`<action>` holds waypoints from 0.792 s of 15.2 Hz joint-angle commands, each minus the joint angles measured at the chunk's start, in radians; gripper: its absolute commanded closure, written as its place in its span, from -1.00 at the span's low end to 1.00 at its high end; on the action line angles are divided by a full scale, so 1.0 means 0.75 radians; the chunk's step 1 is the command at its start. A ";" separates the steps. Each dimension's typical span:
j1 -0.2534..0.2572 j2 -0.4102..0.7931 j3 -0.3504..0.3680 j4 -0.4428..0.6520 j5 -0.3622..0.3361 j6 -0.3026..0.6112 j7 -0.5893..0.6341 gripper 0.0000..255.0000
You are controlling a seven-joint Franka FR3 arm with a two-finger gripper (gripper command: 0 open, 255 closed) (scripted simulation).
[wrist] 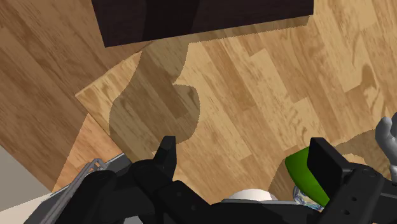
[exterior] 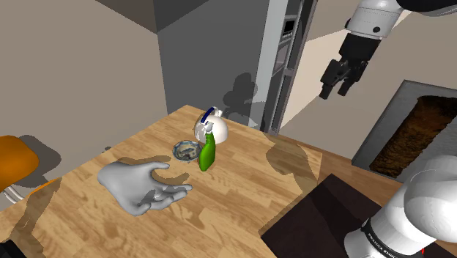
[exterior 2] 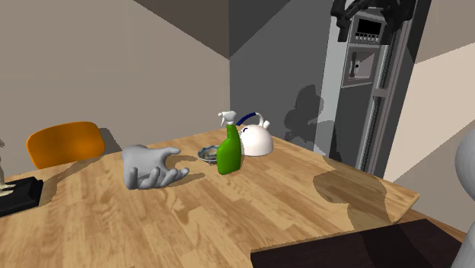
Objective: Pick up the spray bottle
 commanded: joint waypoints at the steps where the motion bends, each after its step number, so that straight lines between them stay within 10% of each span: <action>1: 0.000 0.000 0.000 0.000 0.000 0.000 0.000 -1.00; 12: -0.049 0.114 0.470 -0.207 0.117 0.463 0.647 -1.00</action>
